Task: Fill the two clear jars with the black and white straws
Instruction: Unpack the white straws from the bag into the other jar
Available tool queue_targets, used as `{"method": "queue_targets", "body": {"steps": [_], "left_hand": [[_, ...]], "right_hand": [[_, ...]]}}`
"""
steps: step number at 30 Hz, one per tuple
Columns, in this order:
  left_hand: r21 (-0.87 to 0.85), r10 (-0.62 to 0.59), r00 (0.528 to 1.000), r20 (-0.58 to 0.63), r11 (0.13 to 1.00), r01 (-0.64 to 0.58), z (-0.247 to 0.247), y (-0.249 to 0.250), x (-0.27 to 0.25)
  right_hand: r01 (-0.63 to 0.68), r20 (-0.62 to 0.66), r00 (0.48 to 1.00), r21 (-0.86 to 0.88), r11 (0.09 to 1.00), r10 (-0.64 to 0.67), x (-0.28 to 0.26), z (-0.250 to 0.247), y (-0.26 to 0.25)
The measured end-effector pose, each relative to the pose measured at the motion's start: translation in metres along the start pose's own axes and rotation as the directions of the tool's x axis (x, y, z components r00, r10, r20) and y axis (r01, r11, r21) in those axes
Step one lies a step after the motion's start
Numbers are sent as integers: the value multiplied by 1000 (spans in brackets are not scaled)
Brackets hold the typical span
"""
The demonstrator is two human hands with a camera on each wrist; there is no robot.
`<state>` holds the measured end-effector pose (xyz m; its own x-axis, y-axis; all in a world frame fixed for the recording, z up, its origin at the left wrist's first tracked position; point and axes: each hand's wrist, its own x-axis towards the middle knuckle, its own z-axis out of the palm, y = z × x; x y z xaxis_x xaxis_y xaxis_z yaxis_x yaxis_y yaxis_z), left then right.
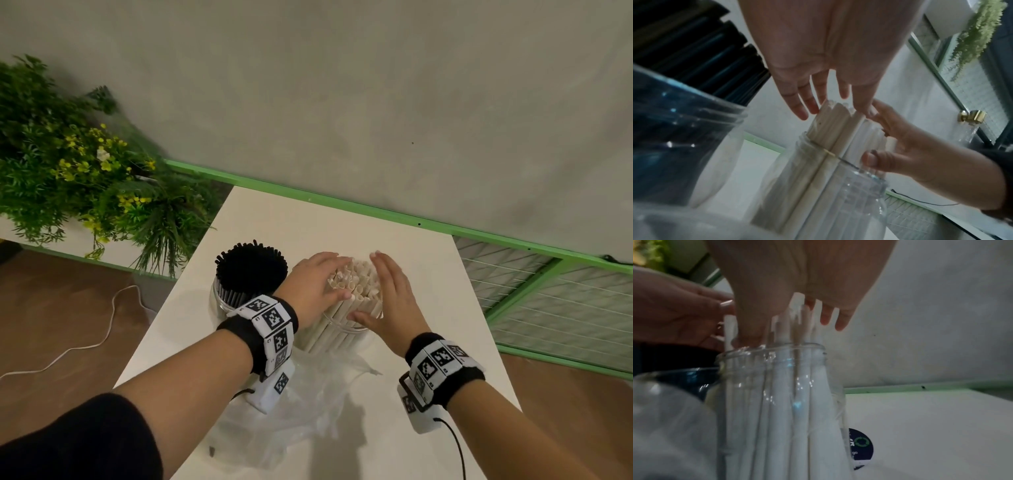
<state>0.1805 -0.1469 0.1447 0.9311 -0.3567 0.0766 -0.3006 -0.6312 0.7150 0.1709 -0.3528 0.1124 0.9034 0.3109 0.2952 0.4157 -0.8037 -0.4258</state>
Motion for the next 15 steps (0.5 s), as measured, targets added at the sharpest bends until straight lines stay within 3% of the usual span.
{"method": "queue_targets", "body": {"steps": [2, 5, 9, 12, 15], "left_hand": [[36, -19, 999, 39, 999, 17, 2, -2, 0], [50, -35, 995, 90, 998, 30, 5, -4, 0], [12, -23, 1000, -10, 1000, 23, 5, -1, 5], [-75, -67, 996, -60, 995, 62, 3, -3, 8], [-138, -106, 991, -84, 986, 94, 4, -4, 7]], "right_hand": [[83, 59, 995, -89, 993, -78, 0, 2, 0], [68, 79, 995, -59, 996, -63, 3, 5, -1], [-15, -2, 1000, 69, 998, 15, 10, 6, -5], [-17, -78, 997, 50, 999, 21, 13, 9, -8], [12, -94, 995, -94, 995, -21, 13, 13, -7]]}}
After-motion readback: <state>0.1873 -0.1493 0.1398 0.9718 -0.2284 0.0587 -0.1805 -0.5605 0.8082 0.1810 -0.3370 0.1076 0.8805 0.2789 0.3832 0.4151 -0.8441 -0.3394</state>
